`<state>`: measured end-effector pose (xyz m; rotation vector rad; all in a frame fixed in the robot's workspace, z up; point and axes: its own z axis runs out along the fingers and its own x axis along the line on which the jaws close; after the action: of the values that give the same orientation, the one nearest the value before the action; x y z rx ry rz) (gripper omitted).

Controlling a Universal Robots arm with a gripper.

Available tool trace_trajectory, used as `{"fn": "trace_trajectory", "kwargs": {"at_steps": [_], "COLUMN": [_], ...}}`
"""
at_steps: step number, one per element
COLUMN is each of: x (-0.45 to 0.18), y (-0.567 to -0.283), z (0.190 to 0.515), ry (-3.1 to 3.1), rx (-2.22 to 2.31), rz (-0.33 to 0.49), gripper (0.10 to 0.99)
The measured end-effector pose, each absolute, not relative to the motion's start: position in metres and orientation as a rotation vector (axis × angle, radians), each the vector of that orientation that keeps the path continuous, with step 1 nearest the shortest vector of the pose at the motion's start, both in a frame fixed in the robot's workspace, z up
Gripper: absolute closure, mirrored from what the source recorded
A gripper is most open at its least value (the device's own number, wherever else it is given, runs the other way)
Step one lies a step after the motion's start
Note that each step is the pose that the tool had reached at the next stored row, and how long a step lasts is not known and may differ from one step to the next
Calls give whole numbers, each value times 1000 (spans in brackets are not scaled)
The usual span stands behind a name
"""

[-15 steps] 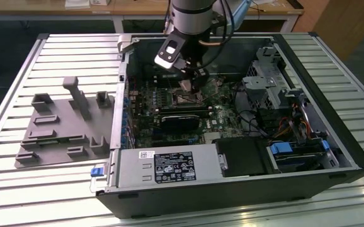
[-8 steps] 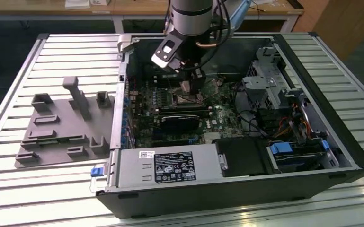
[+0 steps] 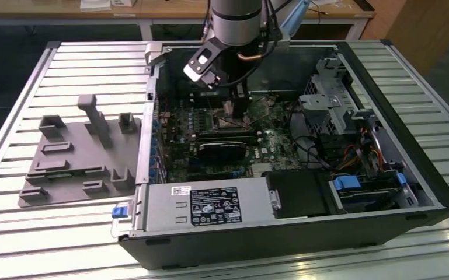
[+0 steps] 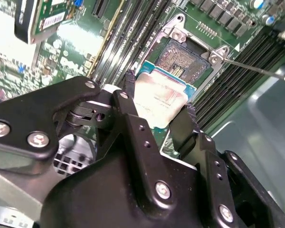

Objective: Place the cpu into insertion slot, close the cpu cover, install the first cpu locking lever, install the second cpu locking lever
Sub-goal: 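Place the cpu into insertion slot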

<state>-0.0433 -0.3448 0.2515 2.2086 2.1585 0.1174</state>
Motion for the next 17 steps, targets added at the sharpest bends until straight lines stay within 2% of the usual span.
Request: {"fn": "trace_trajectory", "kwargs": {"at_steps": [17], "x": [-43], "y": [-338], "z": [246], "ry": [2103], "rx": [2249], "rz": [104], "gripper": [549]}}
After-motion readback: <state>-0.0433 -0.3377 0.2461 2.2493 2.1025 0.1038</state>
